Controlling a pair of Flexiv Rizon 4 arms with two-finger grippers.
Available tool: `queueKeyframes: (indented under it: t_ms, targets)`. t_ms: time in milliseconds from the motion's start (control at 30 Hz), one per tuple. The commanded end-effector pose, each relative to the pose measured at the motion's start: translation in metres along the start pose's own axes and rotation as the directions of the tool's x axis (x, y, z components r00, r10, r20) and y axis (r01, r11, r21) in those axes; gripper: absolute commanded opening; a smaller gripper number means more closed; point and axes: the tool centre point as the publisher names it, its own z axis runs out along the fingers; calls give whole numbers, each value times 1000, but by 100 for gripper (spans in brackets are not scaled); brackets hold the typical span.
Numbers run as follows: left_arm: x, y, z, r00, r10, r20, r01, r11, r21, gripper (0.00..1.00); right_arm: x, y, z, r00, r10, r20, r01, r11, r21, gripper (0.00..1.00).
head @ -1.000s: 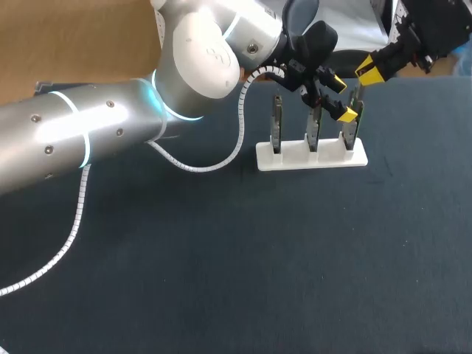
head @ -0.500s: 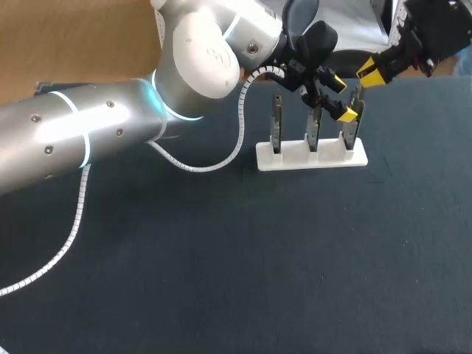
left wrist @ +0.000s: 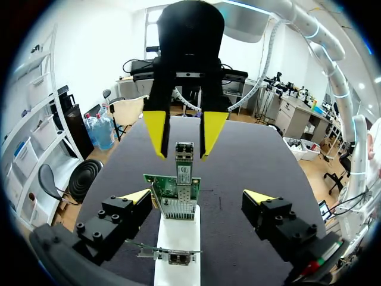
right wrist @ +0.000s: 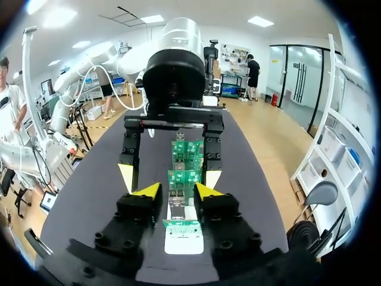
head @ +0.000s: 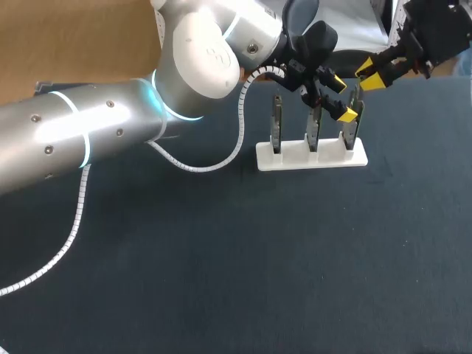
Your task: Pick up the optical module with the left hand, and insert it into the network port with the right hand.
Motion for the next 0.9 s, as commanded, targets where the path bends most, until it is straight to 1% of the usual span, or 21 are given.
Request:
queueKeyframes:
  t_ms: [33,267,367,400,433,467,500,533,900]
  targets:
    - [-1,0,0,1000,-1,-4,1,1000,1,100,-1,-1,-6,999,-5,34,5,1000,-1,100]
    - [-1,0,0,1000,-1,-4,1,1000,1,100,-10,-4,-17,991,6,134,-7,1000,9,100]
    - [-1,0,0,1000,-1,-4,1,1000,1,100,-14,-5,-19,988,2,155,-3,1000,10,100]
    - [-1,0,0,1000,-1,-4,1,1000,1,100,-15,-5,-20,987,1,158,-3,1000,9,87]
    - [-1,0,0,1000,-1,-4,1,1000,1,100,-16,-5,-20,987,0,158,-2,1000,9,48]
    - [-1,0,0,1000,-1,-4,1,1000,1,100,-17,-5,-20,988,-2,155,1,1000,7,31]
    - [-1,0,0,1000,-1,-4,1,1000,1,100,-18,-5,-19,988,-7,154,7,1000,5,3]
    - [-1,0,0,1000,-1,-4,1,1000,1,100,-18,-4,-19,988,-9,153,9,1000,4,0]
    - [-1,0,0,1000,-1,-4,1,1000,1,100,-22,-2,-15,992,-25,128,25,1000,1,0]
